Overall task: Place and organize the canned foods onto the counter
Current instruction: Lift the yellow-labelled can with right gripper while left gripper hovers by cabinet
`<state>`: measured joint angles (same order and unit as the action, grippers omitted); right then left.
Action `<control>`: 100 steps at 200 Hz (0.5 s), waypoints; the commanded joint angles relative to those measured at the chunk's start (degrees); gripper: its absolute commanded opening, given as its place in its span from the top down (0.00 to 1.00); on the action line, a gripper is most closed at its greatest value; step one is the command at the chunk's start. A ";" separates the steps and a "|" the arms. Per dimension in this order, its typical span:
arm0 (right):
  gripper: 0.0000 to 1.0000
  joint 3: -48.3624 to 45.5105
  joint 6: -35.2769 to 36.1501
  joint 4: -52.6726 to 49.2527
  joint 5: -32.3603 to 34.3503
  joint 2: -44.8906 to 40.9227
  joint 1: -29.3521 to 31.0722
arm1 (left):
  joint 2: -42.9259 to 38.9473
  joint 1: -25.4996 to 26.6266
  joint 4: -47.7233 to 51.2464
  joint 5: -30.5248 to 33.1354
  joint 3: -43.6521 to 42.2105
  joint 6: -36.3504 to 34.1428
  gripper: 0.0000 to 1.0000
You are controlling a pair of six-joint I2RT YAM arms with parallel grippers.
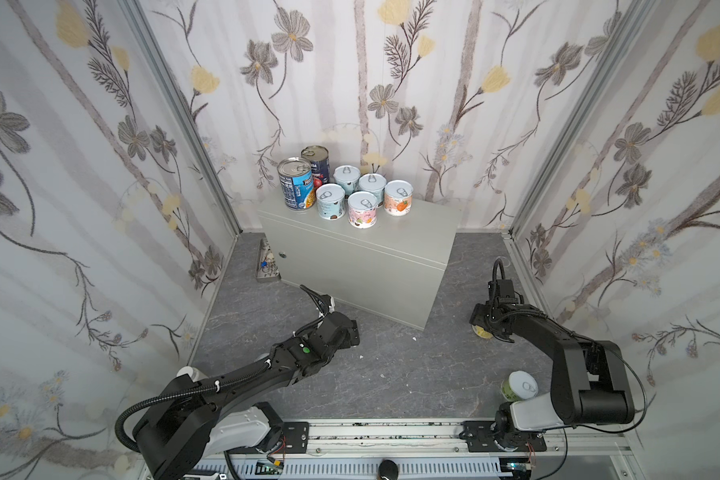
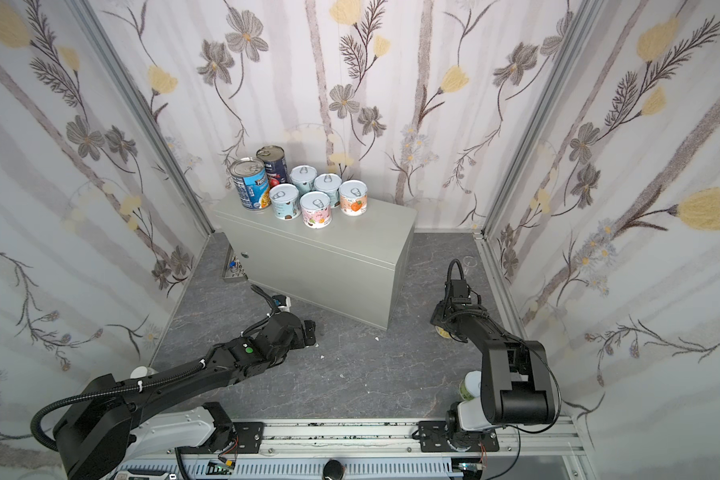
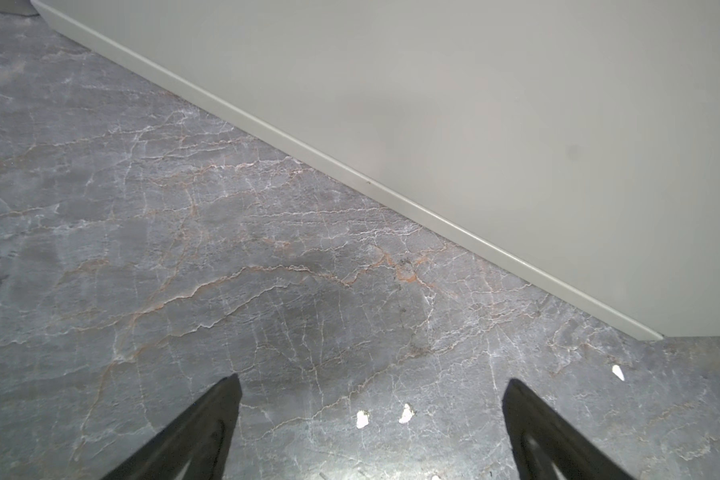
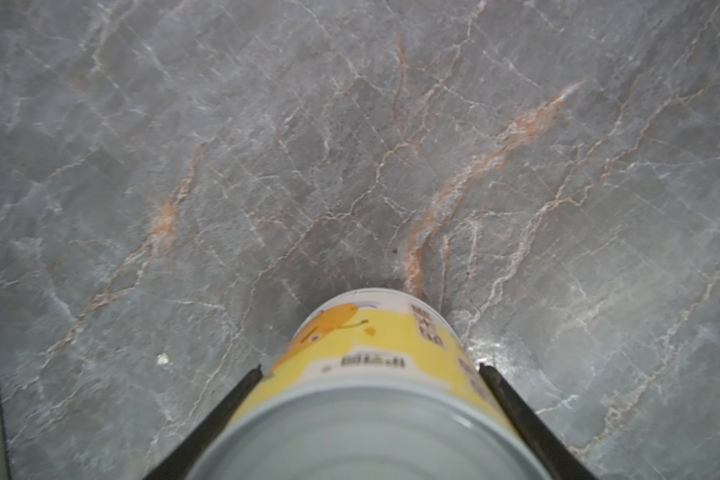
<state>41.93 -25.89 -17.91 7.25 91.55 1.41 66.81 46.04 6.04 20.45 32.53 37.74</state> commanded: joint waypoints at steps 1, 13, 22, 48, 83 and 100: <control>0.37 0.83 0.23 1.37 -1.01 -2.90 1.49 | -1.17 0.00 0.92 -0.14 1.01 -0.88 0.00; 0.38 2.59 0.14 0.92 -1.12 -4.56 2.72 | -1.71 0.02 1.70 0.00 1.53 -1.30 0.00; 0.38 3.26 0.15 0.49 -1.58 -5.74 3.43 | -2.09 0.02 2.48 0.20 1.98 -1.48 0.00; 0.38 4.59 0.27 -0.78 -4.09 -9.20 5.11 | -3.21 0.01 4.84 0.00 3.77 -2.00 0.00; 0.38 4.62 0.30 -1.72 -7.77 -15.00 6.39 | -5.03 0.01 8.49 0.03 6.38 -2.70 0.00; 0.37 5.02 1.02 -2.33 -9.94 -18.16 6.76 | -6.15 0.01 10.70 0.46 7.95 -2.82 0.00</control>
<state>45.82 -25.89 -21.41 1.17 76.55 7.75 61.89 46.04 12.93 19.77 38.46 35.77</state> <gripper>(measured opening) 0.733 0.997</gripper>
